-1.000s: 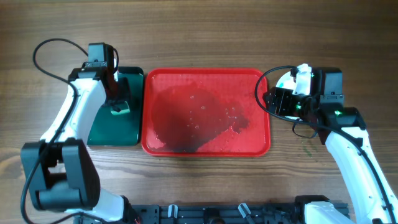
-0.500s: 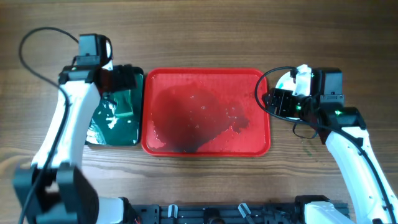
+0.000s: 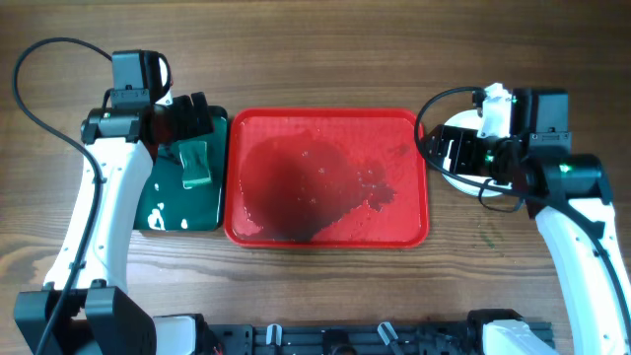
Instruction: Clean dirty plates on tray and stack at the side
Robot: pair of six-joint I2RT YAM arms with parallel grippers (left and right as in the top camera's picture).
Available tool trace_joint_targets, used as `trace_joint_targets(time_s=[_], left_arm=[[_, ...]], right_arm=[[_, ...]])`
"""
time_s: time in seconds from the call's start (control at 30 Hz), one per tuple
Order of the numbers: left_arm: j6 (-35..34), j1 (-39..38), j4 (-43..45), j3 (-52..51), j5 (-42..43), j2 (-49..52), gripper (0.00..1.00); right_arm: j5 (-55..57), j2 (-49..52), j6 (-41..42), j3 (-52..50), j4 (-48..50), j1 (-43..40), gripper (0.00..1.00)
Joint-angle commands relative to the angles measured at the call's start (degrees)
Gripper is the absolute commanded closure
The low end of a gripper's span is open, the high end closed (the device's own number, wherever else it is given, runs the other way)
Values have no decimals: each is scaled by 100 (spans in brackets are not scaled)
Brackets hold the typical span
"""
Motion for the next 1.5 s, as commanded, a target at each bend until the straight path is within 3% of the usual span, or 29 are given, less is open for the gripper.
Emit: trace_joint_targets(time_s=[0.0, 0.13, 0.23, 0.37, 0.5, 0.63, 0.93, 1.03, 1.17, 1.3, 1.47], left_arm=[[-68, 15, 0, 42, 68, 4, 0], [-68, 15, 0, 42, 68, 4, 0], [-68, 15, 0, 44, 68, 4, 0], [-68, 15, 0, 44, 68, 4, 0], [-68, 15, 0, 42, 68, 4, 0], [-68, 15, 0, 42, 68, 4, 0], [-68, 15, 0, 42, 68, 4, 0], [-68, 15, 0, 42, 68, 4, 0], [-68, 15, 0, 44, 68, 4, 0], [-68, 15, 2, 44, 68, 4, 0], [-68, 15, 0, 42, 68, 4, 0]], right_arm=[[-68, -328, 13, 251, -50, 24, 0], [-367, -468, 1838, 251, -96, 22, 0], [-251, -450, 1982, 251, -50, 22, 0], [-238, -461, 1307, 251, 560, 24, 0], [-260, -566, 35, 240, 1078, 39, 0], [-251, -1005, -286, -199, 2100, 39, 0], [457, -3755, -310, -3582, 5106, 39, 1], [496, -4625, -310, -4658, 5716, 48, 0], [1099, -5759, -417, -5812, 6210, 518, 0], [1246, -6457, -409, -6279, 6253, 713, 0], [1231, -6968, -413, -6286, 5440, 713, 0]])
